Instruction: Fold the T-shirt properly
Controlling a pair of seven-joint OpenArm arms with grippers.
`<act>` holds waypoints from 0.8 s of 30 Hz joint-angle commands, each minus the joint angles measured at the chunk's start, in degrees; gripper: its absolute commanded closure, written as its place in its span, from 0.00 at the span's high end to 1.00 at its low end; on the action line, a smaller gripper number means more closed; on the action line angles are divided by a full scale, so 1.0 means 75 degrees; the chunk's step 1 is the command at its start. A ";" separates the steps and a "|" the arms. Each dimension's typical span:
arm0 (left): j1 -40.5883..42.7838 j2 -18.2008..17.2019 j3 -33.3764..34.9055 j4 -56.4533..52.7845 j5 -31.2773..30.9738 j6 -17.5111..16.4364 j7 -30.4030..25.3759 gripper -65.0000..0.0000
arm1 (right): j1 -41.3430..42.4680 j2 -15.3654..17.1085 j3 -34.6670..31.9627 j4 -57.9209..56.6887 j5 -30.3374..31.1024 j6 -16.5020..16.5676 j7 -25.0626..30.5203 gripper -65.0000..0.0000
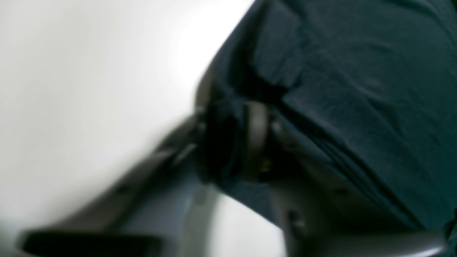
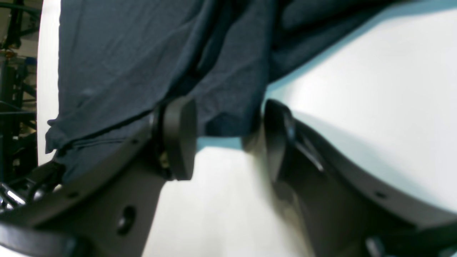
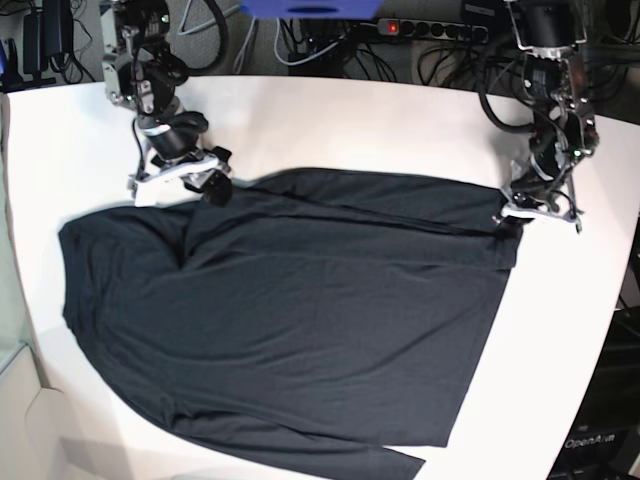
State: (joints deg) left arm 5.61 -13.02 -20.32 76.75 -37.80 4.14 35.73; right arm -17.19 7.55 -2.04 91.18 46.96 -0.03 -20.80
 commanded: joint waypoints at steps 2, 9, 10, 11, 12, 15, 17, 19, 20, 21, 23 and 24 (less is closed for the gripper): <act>0.0044 -0.0017 0.0007 -0.0077 0.0053 0.0110 0.0494 0.00 | 0.0024 0.0007 0.0009 0.0133 0.0109 0.0045 0.0141 0.48; 0.0044 -0.0017 0.0042 -0.0077 0.0053 0.0110 0.0494 0.00 | 0.0036 -0.0157 0.0009 0.0157 0.0109 0.0045 0.0118 0.49; 0.0044 -0.0017 0.0042 -0.0077 0.0053 0.0110 0.0494 0.00 | 0.0047 -0.0192 0.0009 0.0157 0.0109 0.0045 0.0118 0.49; 0.0055 -0.0017 0.0042 -0.0065 0.0053 0.0110 0.0494 0.00 | 0.0047 -0.0192 0.0009 0.0145 0.0109 0.0045 0.0118 0.49; 0.0067 -0.0017 0.0042 -0.0041 0.0053 0.0110 0.0494 0.00 | 0.0059 -0.0204 0.0009 0.0122 0.0109 0.0045 0.0118 0.49; 0.0079 -0.0017 0.0054 -0.0053 0.0064 0.0110 0.0494 0.00 | 0.0153 -0.0321 -0.0050 0.0122 0.0109 0.0045 0.0118 0.49; 0.0079 -0.0017 0.0054 -0.0053 0.0064 0.0110 0.0494 0.00 | 0.0176 -0.0333 -0.0050 0.0122 0.0109 0.0045 0.0118 0.49; 0.0079 -0.0017 0.0066 -0.0053 0.0053 0.0110 0.0494 0.00 | 0.0235 -0.0333 -0.0050 0.0122 0.0109 0.0045 0.0118 0.49; 0.0079 -0.0017 0.0066 -0.0053 0.0053 0.0110 0.0494 0.00 | 0.0305 -0.0333 -0.0050 0.0122 0.0109 0.0045 0.0118 0.49; 0.0079 -0.0017 0.0066 -0.0041 0.0053 0.0110 0.0494 0.00 | 0.0340 -0.0333 -0.0050 0.0122 0.0109 0.0045 0.0118 0.49; 0.0091 -0.0017 0.0066 -0.0018 0.0053 0.0110 0.0494 0.00 | 0.0364 -0.0321 -0.0050 0.0122 0.0109 0.0045 0.0118 0.48; 0.0091 -0.0017 0.0066 -0.0018 0.0053 0.0110 0.0494 0.00 | 0.0364 -0.0309 -0.0050 0.0122 0.0109 0.0045 0.0118 0.48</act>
State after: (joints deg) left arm 5.72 -13.02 -20.14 76.77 -38.22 4.08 35.94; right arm -14.83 4.86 -2.55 91.18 46.98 -0.03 -20.82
